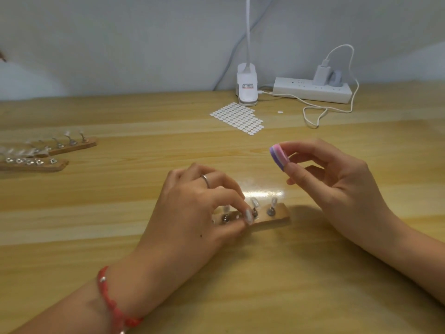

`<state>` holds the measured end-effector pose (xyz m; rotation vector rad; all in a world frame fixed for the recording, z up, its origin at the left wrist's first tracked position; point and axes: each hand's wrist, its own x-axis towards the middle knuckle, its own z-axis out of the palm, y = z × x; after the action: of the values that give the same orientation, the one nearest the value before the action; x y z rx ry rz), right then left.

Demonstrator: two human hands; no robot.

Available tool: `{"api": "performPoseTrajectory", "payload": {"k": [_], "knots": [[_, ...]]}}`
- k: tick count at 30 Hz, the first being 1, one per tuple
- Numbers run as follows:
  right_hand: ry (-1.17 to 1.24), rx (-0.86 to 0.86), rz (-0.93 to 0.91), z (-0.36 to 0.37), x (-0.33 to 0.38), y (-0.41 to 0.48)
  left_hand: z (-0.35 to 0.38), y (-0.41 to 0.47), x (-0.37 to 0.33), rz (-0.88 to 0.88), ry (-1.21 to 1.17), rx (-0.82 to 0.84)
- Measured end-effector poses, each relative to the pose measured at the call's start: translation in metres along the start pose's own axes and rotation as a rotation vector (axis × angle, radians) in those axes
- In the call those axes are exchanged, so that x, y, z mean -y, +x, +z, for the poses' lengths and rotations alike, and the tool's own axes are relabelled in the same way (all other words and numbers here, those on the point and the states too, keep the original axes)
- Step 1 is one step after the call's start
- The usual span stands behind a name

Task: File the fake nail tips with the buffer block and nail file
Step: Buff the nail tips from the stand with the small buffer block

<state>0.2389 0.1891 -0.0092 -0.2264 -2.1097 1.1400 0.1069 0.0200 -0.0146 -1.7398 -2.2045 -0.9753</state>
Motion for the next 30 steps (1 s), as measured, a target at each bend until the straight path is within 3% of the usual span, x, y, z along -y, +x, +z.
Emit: {"api": "performPoseTrajectory", "payload": {"k": [7, 13, 18, 30], "knots": [[-0.063, 0.029, -0.188, -0.002, 0.003, -0.004, -0.008, 0.003, -0.003, 0.021, -0.303, -0.242], [-0.217, 0.153, -0.456, 0.008, 0.012, -0.014, -0.009, 0.002, -0.001, 0.016, -0.186, -0.170], [-0.223, 0.162, -0.428, 0.014, 0.012, -0.016, -0.009, 0.001, 0.000, 0.053, -0.020, -0.189], [-0.230, 0.126, -0.441, 0.013, 0.014, -0.013, -0.010, 0.001, 0.000, 0.062, 0.040, -0.222]]}}
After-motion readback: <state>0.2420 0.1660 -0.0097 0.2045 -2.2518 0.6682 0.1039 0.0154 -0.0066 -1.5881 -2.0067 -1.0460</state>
